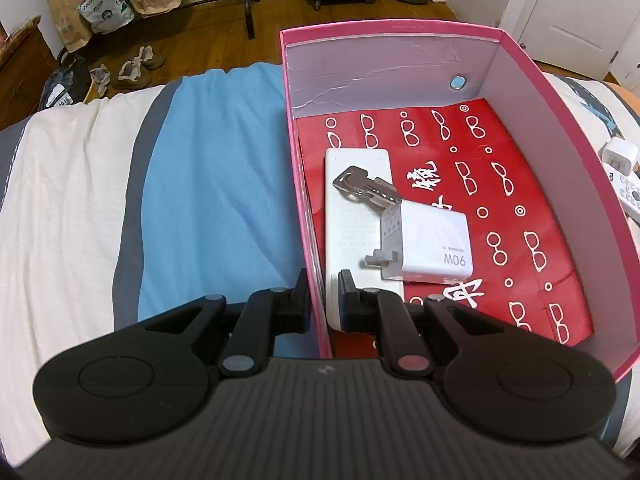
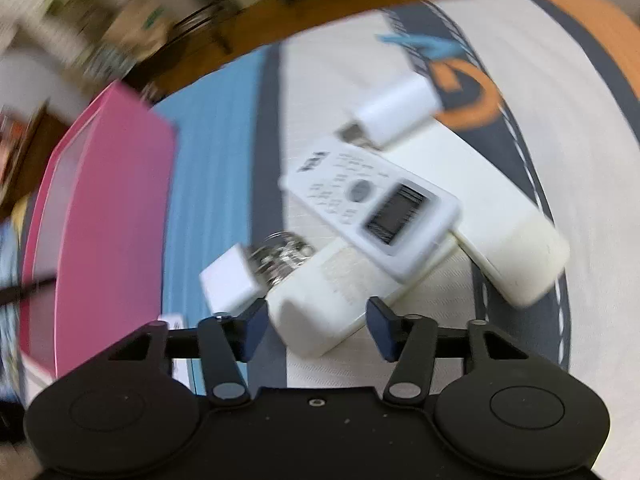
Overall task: Organize rigid objects
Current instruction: 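Move the right tool back to the remotes and grasp the cream remote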
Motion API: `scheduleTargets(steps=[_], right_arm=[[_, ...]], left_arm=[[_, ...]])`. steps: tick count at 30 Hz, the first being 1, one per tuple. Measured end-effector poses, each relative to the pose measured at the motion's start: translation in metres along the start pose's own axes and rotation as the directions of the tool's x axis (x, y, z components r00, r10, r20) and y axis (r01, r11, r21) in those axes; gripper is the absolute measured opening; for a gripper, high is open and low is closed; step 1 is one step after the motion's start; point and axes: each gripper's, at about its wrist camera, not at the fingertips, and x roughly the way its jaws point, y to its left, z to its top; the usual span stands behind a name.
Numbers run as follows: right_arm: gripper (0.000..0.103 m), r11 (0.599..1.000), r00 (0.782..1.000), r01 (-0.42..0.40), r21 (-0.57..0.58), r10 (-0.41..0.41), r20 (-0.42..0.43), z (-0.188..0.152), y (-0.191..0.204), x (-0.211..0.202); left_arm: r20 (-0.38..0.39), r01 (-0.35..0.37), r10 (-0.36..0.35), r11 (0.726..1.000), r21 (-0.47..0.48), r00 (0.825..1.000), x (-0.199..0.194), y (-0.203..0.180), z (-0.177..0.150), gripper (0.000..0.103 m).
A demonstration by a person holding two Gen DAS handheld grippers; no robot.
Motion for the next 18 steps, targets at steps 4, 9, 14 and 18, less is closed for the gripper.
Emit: scheduleTargets(steps=[4, 9, 14, 18], right_arm=[[0.075, 0.985, 0.993, 0.023, 0.171, -0.043, 0.111, -0.021, -0.014, 0.015], [0.084, 0.987, 0.963, 0.085, 0.138, -0.117, 0.243, -0.041, 0.009, 0.025], [0.05, 0.984, 0.959, 0.154, 0.094, -0.172, 0.224, -0.037, 0.013, 0.011], [0.003, 0.983, 0.964, 0.184, 0.027, -0.186, 0.192, -0.034, 0.014, -0.008]], left_arm=[[0.0, -0.001, 0.001, 1.0, 0.001, 1.0, 0.0, 0.0, 0.0, 0.011], [0.001, 0.0, 0.0, 1.0, 0.001, 1.0, 0.0, 0.0, 0.0, 0.011], [0.002, -0.002, 0.002, 1.0, 0.002, 1.0, -0.001, 0.0, -0.001, 0.011], [0.002, -0.009, 0.009, 1.0, 0.005, 1.0, -0.001, 0.0, -0.001, 0.011]])
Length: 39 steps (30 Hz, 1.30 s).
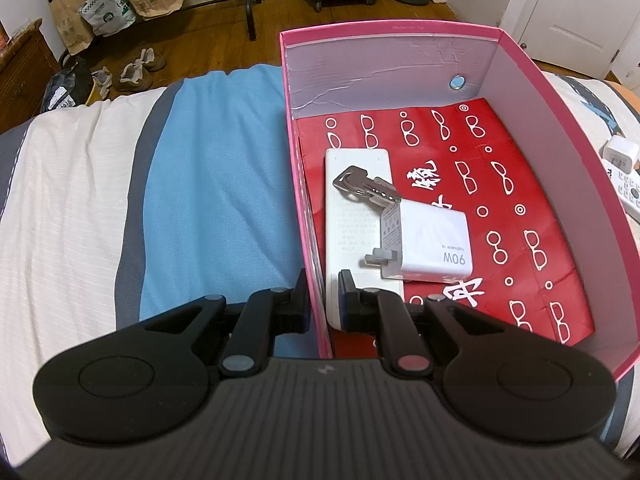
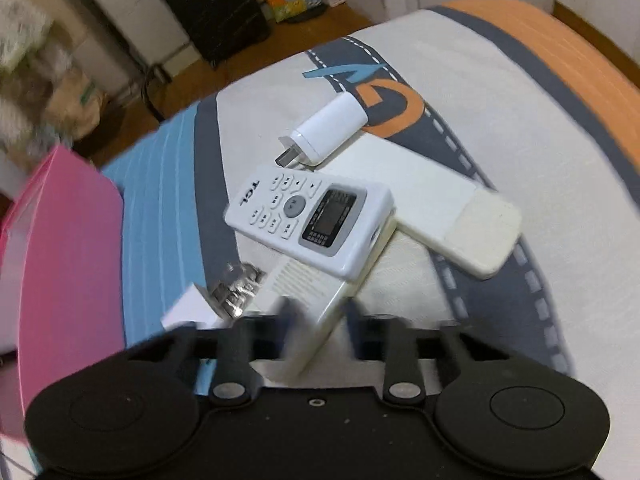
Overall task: Organize rigid objects
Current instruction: 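Move the right tool back to the remotes and grasp the cream remote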
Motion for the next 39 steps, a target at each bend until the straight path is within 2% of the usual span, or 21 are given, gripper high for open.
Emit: scheduleTargets(steps=[1, 3, 5, 7, 10, 12, 14, 17, 18, 21, 24, 27, 28, 29, 35, 37, 39], right_arm=[[0.003, 0.999, 0.999, -0.043, -0.004, 0.043, -0.004, -0.002, -0.003, -0.005], [0.003, 0.991, 0.99, -0.125, 0.048, 0.128, -0.065, -0.004, -0.01, -0.005], [0.01, 0.989, 0.991, -0.09, 0.117, 0.101, -0.093, -0.008, -0.016, 0.002], [0.012, 0.982, 0.992, -0.095, 0.165, 0.107, -0.062, -0.011, -0.023, 0.005], [0.056, 0.971, 0.99, -0.131, 0.201, 0.14, -0.032, -0.008, -0.028, 0.012], [0.057, 0.97, 0.992, -0.119, 0.212, 0.127, -0.025, -0.009, -0.028, 0.024], [0.067, 0.968, 0.992, -0.129, 0.214, 0.125, 0.029, -0.01, -0.024, 0.03], [0.078, 0.981, 0.995, -0.089, 0.175, 0.08, 0.058, -0.006, -0.007, 0.038], [0.079, 0.985, 0.996, -0.07, 0.155, 0.059, 0.07, -0.008, -0.001, 0.038], [0.077, 0.999, 0.993, -0.005, 0.042, 0.0, 0.116, -0.015, 0.015, 0.038], [0.071, 0.998, 0.991, 0.012, -0.055, -0.004, 0.136, -0.018, 0.019, 0.033], [0.05, 0.994, 0.993, 0.019, -0.103, -0.007, 0.115, -0.015, 0.016, 0.024], [0.033, 0.994, 0.995, 0.01, -0.109, 0.001, 0.103, -0.014, 0.013, 0.02], [0.022, 0.994, 0.995, 0.012, -0.11, -0.001, 0.097, -0.014, 0.011, 0.018], [0.021, 0.984, 0.997, 0.032, -0.174, -0.02, 0.075, -0.022, 0.009, 0.007], [0.022, 0.971, 0.999, 0.041, -0.236, -0.032, 0.041, -0.027, 0.015, 0.007], [0.025, 0.969, 0.999, 0.044, -0.243, -0.035, 0.04, -0.026, 0.016, 0.008]], left_arm=[[0.001, 0.0, 0.0, 1.0, 0.001, 1.0, 0.0, 0.0, 0.0, 0.011], [0.002, 0.004, -0.004, 1.0, -0.002, 1.0, 0.0, 0.0, 0.0, 0.011], [0.003, 0.006, -0.006, 1.0, -0.005, 1.0, -0.001, 0.001, 0.001, 0.011], [0.006, 0.005, -0.005, 1.0, -0.005, 1.0, -0.002, 0.0, 0.0, 0.011], [0.008, 0.003, -0.003, 1.0, -0.004, 1.0, -0.002, -0.002, -0.001, 0.011], [0.009, 0.003, -0.003, 1.0, -0.009, 1.0, -0.002, -0.002, -0.001, 0.011], [0.012, 0.003, -0.003, 1.0, -0.018, 1.0, -0.003, -0.002, -0.002, 0.011], [0.013, 0.001, 0.0, 1.0, -0.014, 1.0, -0.003, -0.002, -0.002, 0.011], [0.013, 0.002, -0.002, 1.0, -0.016, 1.0, -0.003, -0.002, -0.002, 0.011], [0.012, 0.008, -0.007, 1.0, -0.022, 1.0, -0.003, 0.0, -0.001, 0.011], [0.014, 0.009, -0.009, 1.0, -0.022, 1.0, -0.003, 0.001, -0.002, 0.011], [0.013, 0.014, -0.013, 1.0, -0.027, 1.0, -0.003, 0.001, -0.002, 0.011], [0.014, 0.016, -0.016, 0.999, -0.029, 1.0, -0.003, 0.001, -0.002, 0.011], [0.016, 0.018, -0.018, 0.999, -0.03, 1.0, -0.004, 0.002, -0.002, 0.011], [0.02, 0.029, -0.028, 0.999, -0.041, 0.999, -0.006, 0.004, -0.003, 0.011], [0.022, 0.029, -0.029, 0.999, -0.041, 0.999, -0.006, 0.004, -0.003, 0.011], [0.023, 0.03, -0.03, 0.999, -0.042, 0.999, -0.006, 0.005, -0.004, 0.011]])
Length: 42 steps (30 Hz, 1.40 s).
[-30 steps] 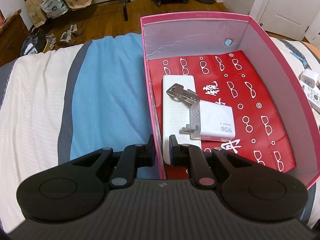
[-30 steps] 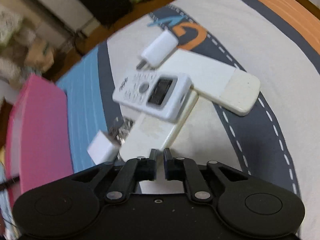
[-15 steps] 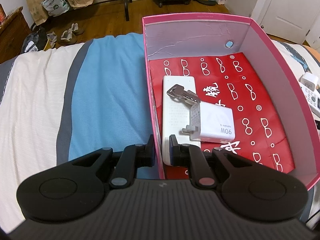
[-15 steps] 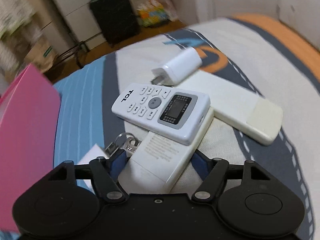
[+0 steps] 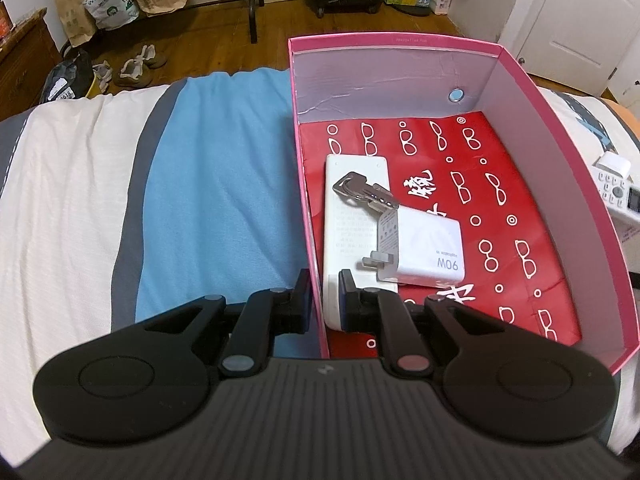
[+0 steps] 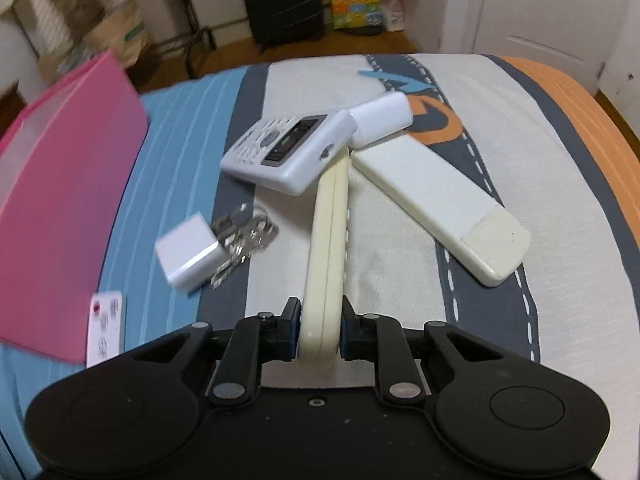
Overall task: Organize rigid objects
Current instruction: 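Carry the cream TCL remote with the right tool into the pink box and release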
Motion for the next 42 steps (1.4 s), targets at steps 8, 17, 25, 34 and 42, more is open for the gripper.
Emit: scheduleTargets(steps=[8, 17, 25, 34, 42], right_arm=[[0.02, 1.0, 0.996, -0.007, 0.009, 0.007, 0.084, 0.027, -0.012, 0.014], [0.02, 0.997, 0.964, 0.039, -0.071, -0.019, 0.267, 0.025, 0.002, -0.059], [0.02, 0.861, 0.911, -0.072, -0.503, 0.262, 0.318, 0.046, 0.116, -0.115], [0.02, 0.499, 0.938, -0.134, -0.856, 0.343, 0.053, 0.05, 0.253, -0.059], [0.02, 0.491, 0.97, -0.103, -0.865, 0.242, 0.022, 0.059, 0.302, -0.008]], left_arm=[[0.024, -0.016, 0.016, 1.0, 0.005, 1.0, -0.002, -0.001, 0.0, 0.009], [0.029, -0.014, 0.014, 1.0, -0.001, 0.999, -0.002, 0.002, 0.002, 0.008], [0.035, 0.004, -0.003, 1.0, -0.021, 0.999, -0.004, 0.006, 0.0, 0.008], [0.026, 0.036, -0.035, 0.999, -0.03, 0.999, -0.002, 0.011, -0.001, 0.008], [0.041, 0.05, -0.049, 0.998, -0.04, 0.998, -0.002, 0.013, -0.003, 0.008]])
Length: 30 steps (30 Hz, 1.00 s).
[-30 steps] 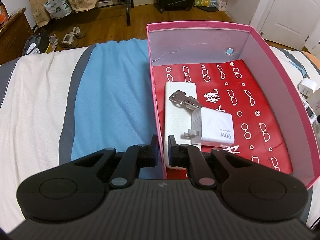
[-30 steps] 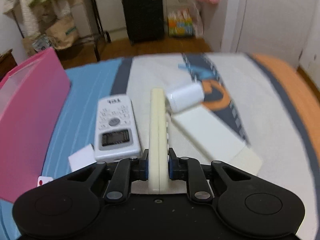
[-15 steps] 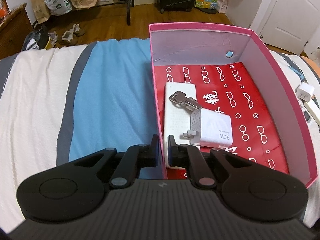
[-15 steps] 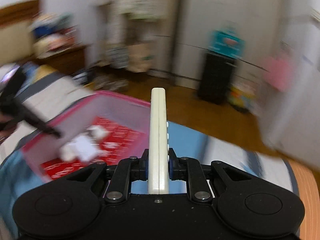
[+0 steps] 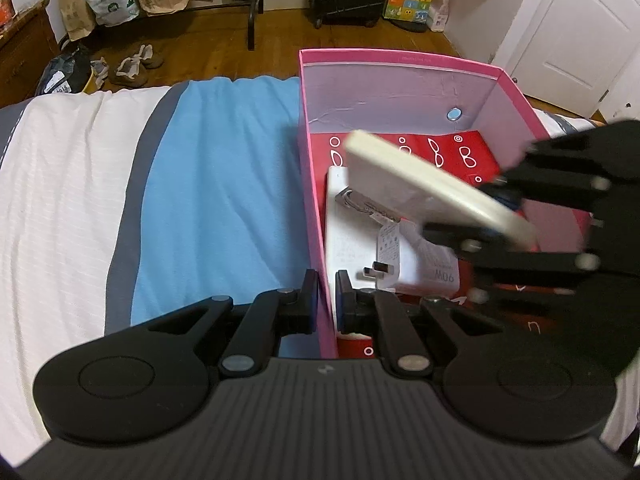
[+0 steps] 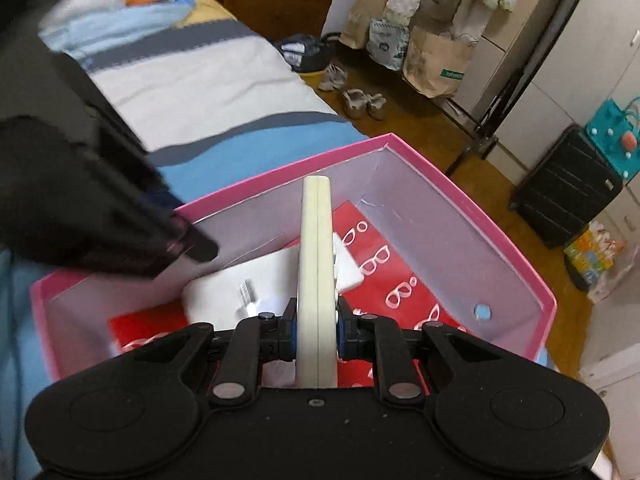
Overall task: Organize rigid objects
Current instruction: 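Carry the cream TCL remote with the right tool into the pink box and release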
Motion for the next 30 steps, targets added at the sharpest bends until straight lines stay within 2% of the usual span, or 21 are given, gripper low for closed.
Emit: scheduleTargets(steps=[7, 10, 11, 14, 15, 16, 17, 20, 26, 30], right_arm=[[0.021, 0.971, 0.994, 0.108, -0.214, -0.101, 0.044, -0.009, 0.033, -0.003], [0.025, 0.97, 0.995, 0.093, -0.227, -0.082, 0.06, -0.013, 0.032, -0.011], [0.028, 0.967, 0.996, 0.08, -0.242, -0.065, 0.068, -0.016, 0.035, -0.017], [0.028, 0.96, 0.997, 0.026, -0.277, -0.002, 0.083, -0.018, 0.042, -0.022], [0.03, 0.96, 0.997, 0.022, -0.28, 0.001, 0.082, -0.018, 0.042, -0.023], [0.04, 0.96, 0.997, 0.017, -0.28, 0.004, 0.075, -0.018, 0.044, -0.024], [0.046, 0.962, 0.997, 0.003, -0.273, 0.017, 0.069, -0.017, 0.045, -0.023], [0.051, 0.972, 0.996, -0.036, -0.233, 0.053, 0.066, -0.017, 0.043, -0.025], [0.05, 0.991, 0.995, -0.066, -0.114, 0.074, 0.067, -0.014, 0.021, -0.016], [0.05, 0.991, 0.986, -0.137, 0.004, 0.136, 0.096, -0.012, 0.007, -0.012]], left_arm=[[0.001, 0.034, -0.034, 0.999, -0.022, 0.999, 0.001, 0.008, -0.001, 0.008], [0.002, 0.031, -0.031, 0.999, -0.018, 1.0, 0.002, 0.006, -0.001, 0.008], [0.003, 0.029, -0.029, 0.999, -0.016, 1.0, 0.002, 0.005, -0.001, 0.008], [0.001, 0.032, -0.032, 0.999, -0.023, 0.999, 0.002, 0.006, -0.001, 0.008], [0.002, 0.033, -0.033, 0.999, -0.023, 0.999, 0.002, 0.006, -0.001, 0.008], [0.002, 0.033, -0.033, 0.999, -0.023, 0.999, 0.002, 0.006, -0.001, 0.008], [0.002, 0.033, -0.033, 0.999, -0.022, 0.999, 0.001, 0.006, -0.001, 0.008], [0.001, 0.031, -0.031, 0.999, -0.017, 1.0, 0.001, 0.005, -0.001, 0.008], [0.009, 0.04, -0.04, 0.999, -0.028, 0.999, 0.0, 0.006, -0.001, 0.008], [0.008, 0.034, -0.034, 0.999, -0.024, 0.999, 0.0, 0.005, -0.002, 0.008]])
